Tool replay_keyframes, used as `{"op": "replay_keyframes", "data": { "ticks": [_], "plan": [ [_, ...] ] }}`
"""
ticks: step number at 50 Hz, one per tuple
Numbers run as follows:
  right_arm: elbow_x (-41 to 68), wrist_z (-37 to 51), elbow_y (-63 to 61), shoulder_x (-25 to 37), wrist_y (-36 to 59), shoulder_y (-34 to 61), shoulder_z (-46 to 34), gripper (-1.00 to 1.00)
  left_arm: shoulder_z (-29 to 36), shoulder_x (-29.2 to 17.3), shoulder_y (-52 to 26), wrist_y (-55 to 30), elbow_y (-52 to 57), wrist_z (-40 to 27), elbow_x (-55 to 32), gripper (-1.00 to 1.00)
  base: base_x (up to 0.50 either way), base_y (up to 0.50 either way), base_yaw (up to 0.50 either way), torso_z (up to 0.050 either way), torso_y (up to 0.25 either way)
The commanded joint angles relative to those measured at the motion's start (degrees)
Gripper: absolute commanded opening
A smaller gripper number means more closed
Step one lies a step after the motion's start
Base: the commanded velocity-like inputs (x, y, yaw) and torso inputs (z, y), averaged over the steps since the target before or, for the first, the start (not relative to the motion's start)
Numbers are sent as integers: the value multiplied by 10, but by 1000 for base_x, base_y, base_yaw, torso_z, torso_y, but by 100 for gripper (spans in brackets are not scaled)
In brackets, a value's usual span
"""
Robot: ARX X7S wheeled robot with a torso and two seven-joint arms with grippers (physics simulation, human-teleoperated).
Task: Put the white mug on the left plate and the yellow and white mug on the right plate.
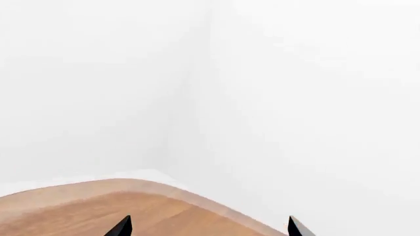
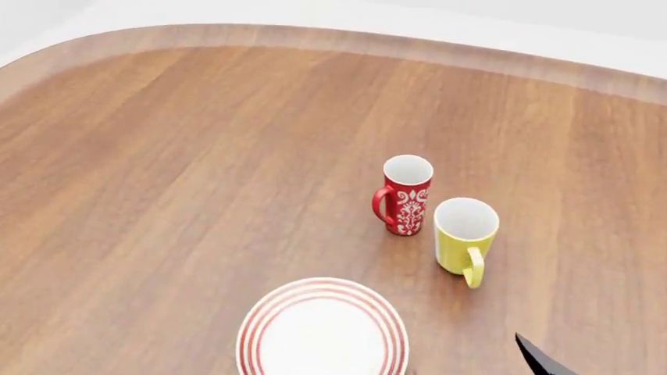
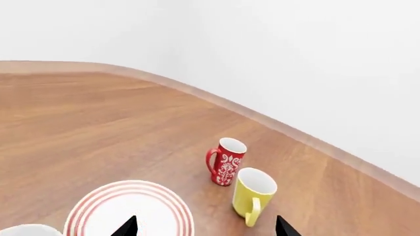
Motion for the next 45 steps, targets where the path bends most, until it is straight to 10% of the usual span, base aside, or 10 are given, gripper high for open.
{"op": "replay_keyframes", "data": {
  "ticks": [1,28,45],
  "plan": [
    [-10,-28,-21,33,-17,-41,-14,100,-37,-13,-19,-26,27,-13,-44,100,0,0,0,0,0],
    [-61,-76,-51,106,-117,-194,-31,100,-58,-25,-18,-24,32,-26,-60,100,0,0,0,0,0],
    [-5,-152,23,103,-77,-69,-83,100,-61,-31,-21,-28,37,-34,-72,100,0,0,0,0,0]
  ]
}}
